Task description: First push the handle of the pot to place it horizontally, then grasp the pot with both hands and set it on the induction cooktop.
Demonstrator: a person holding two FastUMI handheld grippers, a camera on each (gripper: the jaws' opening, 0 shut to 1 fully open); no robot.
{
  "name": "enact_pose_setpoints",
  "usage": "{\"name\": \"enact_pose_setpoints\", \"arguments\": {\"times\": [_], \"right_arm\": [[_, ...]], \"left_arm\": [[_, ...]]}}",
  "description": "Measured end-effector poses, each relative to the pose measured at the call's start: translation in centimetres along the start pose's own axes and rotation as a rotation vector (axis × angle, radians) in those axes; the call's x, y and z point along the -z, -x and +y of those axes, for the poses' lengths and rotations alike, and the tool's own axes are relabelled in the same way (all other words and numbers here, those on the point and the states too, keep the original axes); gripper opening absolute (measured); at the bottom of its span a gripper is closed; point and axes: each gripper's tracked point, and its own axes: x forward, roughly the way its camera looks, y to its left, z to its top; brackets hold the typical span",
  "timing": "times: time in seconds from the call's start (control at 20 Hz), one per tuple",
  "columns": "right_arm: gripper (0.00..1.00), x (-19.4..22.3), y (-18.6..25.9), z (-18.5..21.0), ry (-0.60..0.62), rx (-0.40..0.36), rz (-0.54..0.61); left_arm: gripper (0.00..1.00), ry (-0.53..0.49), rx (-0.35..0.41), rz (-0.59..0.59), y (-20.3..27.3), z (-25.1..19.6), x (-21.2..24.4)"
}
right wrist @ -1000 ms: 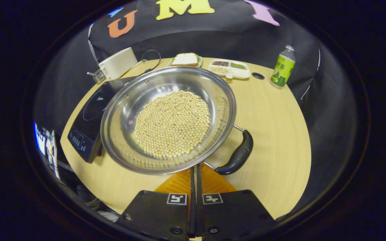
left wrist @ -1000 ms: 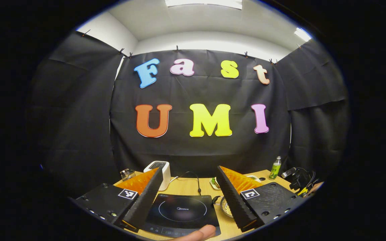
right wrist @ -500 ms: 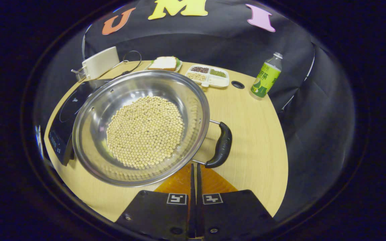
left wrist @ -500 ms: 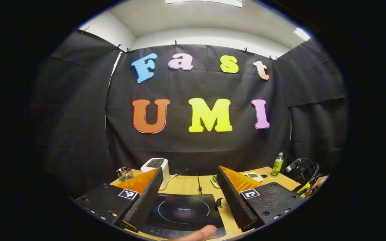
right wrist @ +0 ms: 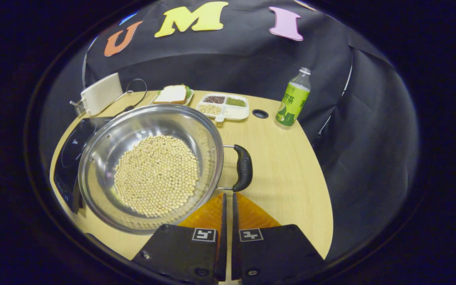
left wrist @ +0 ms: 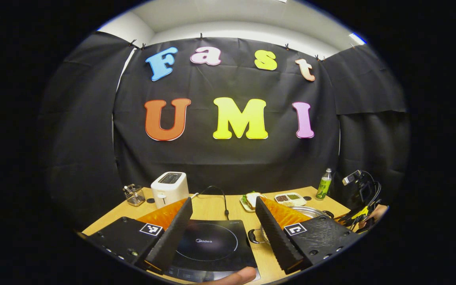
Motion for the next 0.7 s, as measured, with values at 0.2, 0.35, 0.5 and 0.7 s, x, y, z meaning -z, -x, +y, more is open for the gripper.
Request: {"name": "enact_pose_setpoints", "arguments": {"times": [0.2,0.35,0.5,0.7], "right_arm": [[0.29,-2.6,2.0,-0.9,0.022,0.034,-0.141],[0.75,-3.1,3.6,-0.7,0.013,0.042,-0.175],[0.83,-3.6,4.1,-0.4,-0.006,0.04,-0.187],[0.87,-4.0,4.1,0.2,-0.038,0.019,-0.19]], "left_arm": [[0.96,0.012,0.046,0.092,-1.8,-2.8,3.5],[0.96,0.026,0.065,0.157,-3.1,-4.3,5.8],[0.96,0.038,0.083,0.207,-3.9,-5.6,7.6],[0.95,0.034,0.1,0.276,-5.2,-7.0,10.3]]}}
